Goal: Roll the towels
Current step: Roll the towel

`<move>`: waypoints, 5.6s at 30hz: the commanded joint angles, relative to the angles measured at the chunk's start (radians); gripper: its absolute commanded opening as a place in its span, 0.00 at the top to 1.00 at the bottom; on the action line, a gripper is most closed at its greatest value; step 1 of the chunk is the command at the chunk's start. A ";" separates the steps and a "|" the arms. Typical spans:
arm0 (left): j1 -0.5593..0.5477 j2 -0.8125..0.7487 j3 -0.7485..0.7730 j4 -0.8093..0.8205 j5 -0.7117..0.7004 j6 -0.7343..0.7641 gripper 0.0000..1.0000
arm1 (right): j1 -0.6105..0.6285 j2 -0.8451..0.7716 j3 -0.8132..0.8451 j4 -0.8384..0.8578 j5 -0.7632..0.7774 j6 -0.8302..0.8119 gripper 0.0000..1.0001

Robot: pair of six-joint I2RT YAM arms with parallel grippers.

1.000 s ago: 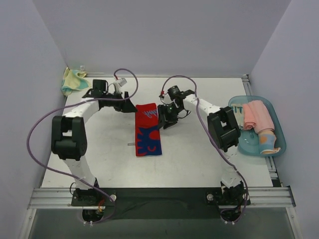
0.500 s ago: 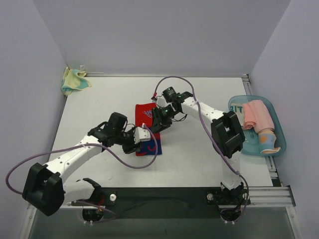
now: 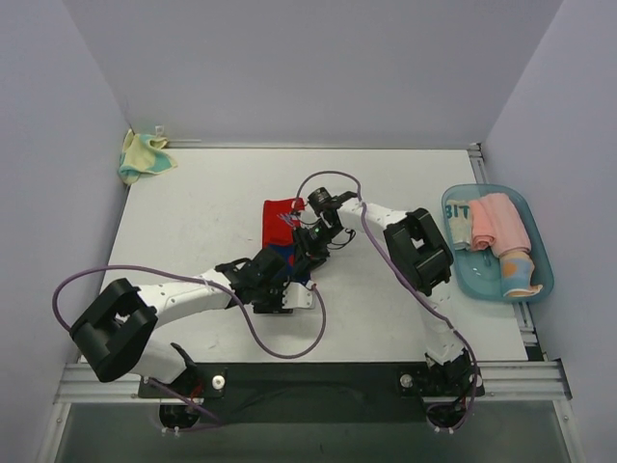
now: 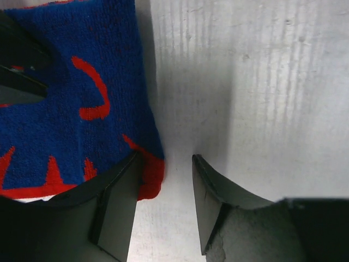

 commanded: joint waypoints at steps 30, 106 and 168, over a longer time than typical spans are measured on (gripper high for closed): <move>0.047 -0.064 0.236 -0.410 0.463 -0.129 1.00 | 0.026 -0.074 -0.005 -0.014 0.088 -0.108 0.79; -0.050 -0.066 0.122 -0.075 -0.052 -0.113 0.37 | 0.012 -0.071 -0.187 0.003 0.081 0.054 0.86; 0.433 0.981 0.877 -1.076 0.695 0.374 0.87 | 0.435 -0.402 -0.413 0.404 0.614 -0.978 0.38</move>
